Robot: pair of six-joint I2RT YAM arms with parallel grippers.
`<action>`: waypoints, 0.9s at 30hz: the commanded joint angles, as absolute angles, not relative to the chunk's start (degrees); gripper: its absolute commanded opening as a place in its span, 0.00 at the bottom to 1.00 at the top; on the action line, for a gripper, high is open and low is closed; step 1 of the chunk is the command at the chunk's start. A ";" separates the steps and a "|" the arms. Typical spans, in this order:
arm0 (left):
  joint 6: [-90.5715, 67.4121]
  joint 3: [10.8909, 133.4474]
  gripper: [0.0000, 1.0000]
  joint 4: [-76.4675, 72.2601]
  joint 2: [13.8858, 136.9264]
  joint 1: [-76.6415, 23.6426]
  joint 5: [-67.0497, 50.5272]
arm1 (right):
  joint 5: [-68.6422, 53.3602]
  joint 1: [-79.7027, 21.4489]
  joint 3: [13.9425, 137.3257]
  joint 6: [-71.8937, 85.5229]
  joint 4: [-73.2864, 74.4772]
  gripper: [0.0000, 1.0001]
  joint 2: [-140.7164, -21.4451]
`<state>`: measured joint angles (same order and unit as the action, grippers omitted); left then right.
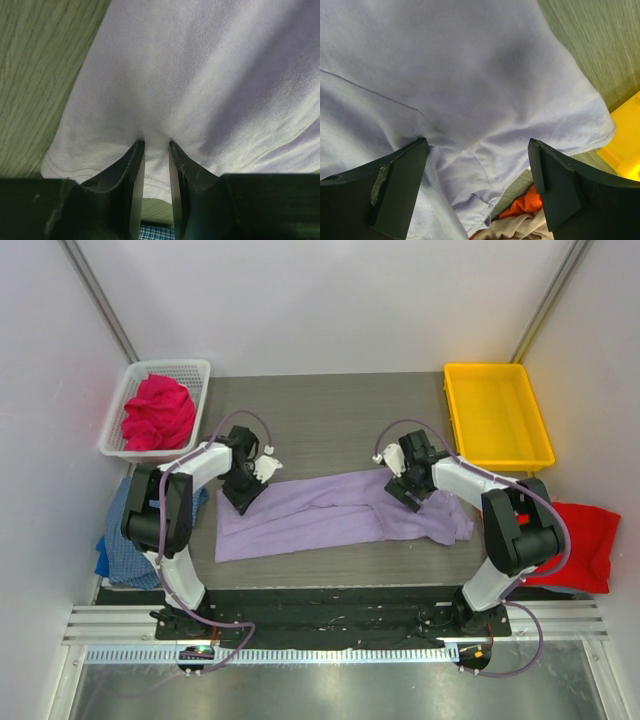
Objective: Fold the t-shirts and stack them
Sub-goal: Rotate the tshirt 90 degrees
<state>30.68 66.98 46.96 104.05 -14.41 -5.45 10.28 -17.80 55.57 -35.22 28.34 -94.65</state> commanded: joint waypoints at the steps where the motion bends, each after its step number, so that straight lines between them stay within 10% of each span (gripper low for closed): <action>1: 32.34 66.45 0.30 45.79 105.29 -14.59 -2.73 | 12.04 -18.02 55.89 -36.03 23.21 0.91 -98.52; 27: 31.38 59.94 0.31 51.68 103.53 -30.49 4.83 | 19.77 -16.70 94.12 -35.68 12.04 0.91 -132.71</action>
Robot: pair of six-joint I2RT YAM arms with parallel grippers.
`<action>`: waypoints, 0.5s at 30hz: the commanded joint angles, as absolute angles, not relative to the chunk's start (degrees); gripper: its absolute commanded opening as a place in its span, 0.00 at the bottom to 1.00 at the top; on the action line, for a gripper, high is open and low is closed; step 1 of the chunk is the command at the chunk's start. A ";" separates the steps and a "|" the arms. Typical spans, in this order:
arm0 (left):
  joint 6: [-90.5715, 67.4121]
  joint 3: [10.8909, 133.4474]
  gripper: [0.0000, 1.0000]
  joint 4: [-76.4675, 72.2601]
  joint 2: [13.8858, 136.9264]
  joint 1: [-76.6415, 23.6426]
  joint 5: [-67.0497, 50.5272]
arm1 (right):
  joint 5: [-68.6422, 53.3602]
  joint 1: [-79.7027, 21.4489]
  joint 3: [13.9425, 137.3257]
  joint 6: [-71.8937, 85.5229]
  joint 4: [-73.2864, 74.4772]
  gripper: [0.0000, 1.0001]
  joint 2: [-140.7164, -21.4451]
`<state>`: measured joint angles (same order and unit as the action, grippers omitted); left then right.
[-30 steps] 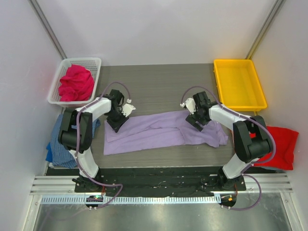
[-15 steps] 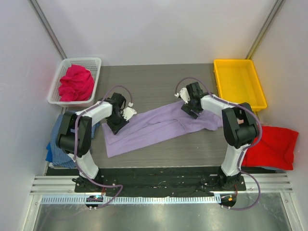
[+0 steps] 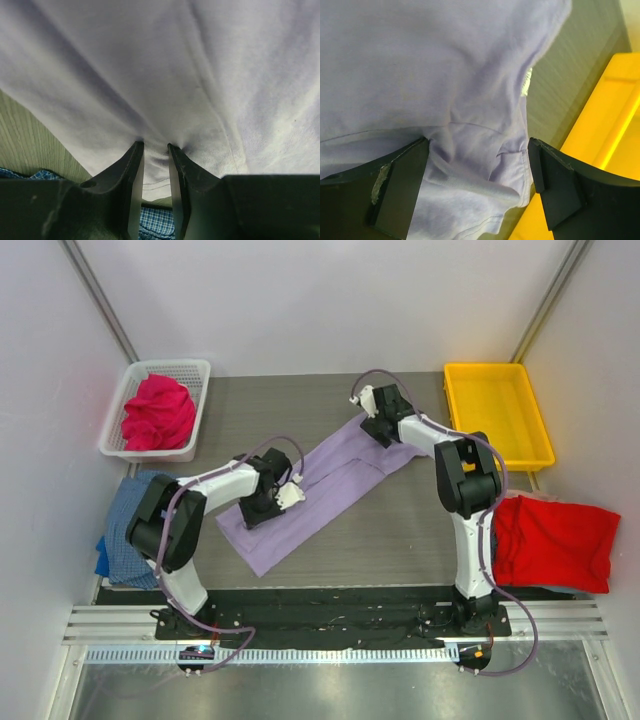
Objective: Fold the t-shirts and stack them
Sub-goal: Rotate the tshirt 90 degrees
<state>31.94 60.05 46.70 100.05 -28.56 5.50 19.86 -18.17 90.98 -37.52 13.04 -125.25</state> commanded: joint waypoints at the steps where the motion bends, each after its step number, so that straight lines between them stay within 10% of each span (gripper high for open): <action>1: 31.38 60.38 0.31 52.20 104.41 -31.63 4.83 | 19.86 -16.61 95.35 -35.60 11.26 0.91 -133.58; 15: 31.73 72.94 0.30 58.44 113.81 -45.08 2.73 | 16.70 -16.52 109.95 -36.91 7.12 0.91 -141.77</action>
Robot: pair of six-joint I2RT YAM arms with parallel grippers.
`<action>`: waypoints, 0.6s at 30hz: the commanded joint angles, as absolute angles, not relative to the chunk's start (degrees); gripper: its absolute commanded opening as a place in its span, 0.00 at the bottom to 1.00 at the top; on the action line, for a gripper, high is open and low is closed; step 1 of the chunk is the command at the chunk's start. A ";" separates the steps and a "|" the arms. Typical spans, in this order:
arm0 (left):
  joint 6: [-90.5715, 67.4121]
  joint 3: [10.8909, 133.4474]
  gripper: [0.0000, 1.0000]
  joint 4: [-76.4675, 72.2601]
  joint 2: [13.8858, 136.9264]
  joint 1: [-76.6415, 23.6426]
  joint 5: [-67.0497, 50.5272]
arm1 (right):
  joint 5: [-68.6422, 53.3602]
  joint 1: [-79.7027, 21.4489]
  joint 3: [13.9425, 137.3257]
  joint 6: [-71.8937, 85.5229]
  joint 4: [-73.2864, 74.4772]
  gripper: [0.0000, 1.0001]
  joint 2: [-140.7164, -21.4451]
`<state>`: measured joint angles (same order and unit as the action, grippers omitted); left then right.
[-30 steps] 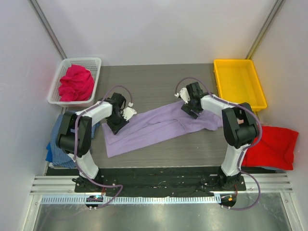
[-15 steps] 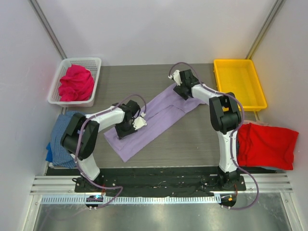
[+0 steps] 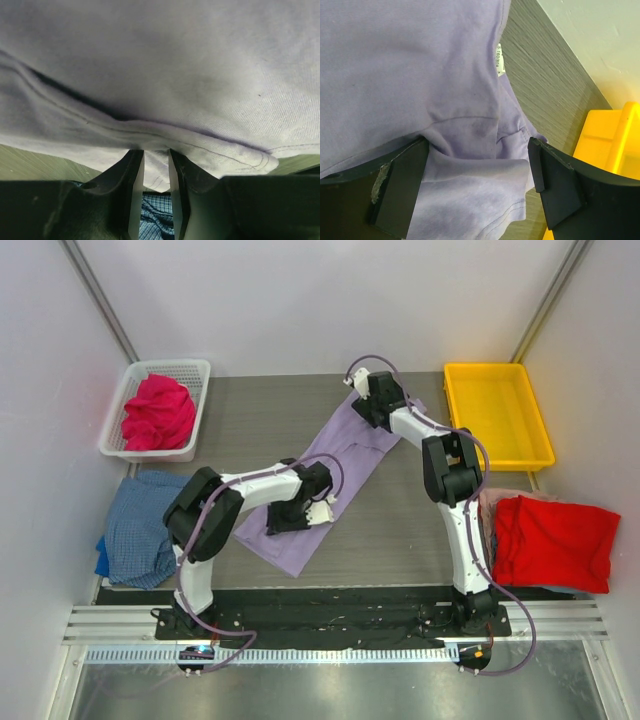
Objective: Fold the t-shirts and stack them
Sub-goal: Rotate the tshirt 90 degrees
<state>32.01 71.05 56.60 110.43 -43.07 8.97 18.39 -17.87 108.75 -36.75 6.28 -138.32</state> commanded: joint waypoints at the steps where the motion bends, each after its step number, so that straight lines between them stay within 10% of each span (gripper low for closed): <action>1: 31.47 74.69 0.31 58.97 114.34 -45.96 2.20 | 15.13 -16.44 110.13 -37.26 7.21 0.91 -141.68; 18: 29.27 90.35 0.30 61.26 123.13 -55.54 -4.30 | 0.71 -16.79 112.14 -36.91 7.38 0.91 -140.71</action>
<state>30.22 89.34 64.77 121.54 -53.65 1.43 6.63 -15.99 110.17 -37.39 5.45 -139.00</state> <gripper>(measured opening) 0.305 0.912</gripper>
